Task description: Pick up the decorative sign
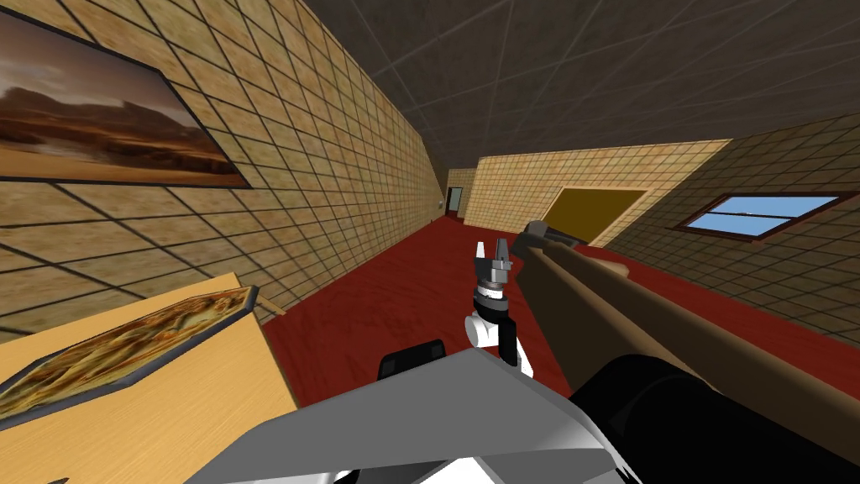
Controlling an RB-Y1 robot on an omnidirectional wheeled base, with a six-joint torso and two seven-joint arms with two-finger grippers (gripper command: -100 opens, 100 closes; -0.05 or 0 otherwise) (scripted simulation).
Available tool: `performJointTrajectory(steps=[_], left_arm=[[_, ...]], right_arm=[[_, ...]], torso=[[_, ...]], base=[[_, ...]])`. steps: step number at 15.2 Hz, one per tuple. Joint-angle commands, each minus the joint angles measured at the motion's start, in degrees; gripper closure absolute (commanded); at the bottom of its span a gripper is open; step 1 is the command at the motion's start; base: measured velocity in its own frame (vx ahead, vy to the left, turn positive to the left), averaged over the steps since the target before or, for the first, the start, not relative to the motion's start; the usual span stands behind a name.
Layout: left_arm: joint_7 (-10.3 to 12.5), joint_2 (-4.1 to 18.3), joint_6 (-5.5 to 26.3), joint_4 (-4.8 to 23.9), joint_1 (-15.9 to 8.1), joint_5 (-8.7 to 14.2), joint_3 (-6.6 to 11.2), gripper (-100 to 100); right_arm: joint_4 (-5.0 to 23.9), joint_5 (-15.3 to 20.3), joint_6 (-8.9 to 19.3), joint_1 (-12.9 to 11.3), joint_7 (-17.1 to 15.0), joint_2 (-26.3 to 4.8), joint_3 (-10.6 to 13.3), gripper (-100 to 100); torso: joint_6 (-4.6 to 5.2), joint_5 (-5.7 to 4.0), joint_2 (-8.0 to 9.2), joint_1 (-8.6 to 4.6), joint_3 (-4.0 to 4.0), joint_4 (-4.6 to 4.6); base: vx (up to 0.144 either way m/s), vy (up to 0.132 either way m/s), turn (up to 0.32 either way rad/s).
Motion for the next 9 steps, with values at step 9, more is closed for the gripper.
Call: performJointTrajectory(steps=[9], left_arm=[[3.04,-5.02,-1.07,8.84,-2.92,-3.27,-6.34,-100]], right_arm=[[0.0,0.0,0.0,-0.02,0.0,0.0,0.0,0]], torso=[[0.03,0.02,0.41,-0.03,0.22,0.09]], base=[[0.1,0.057,0.001]])
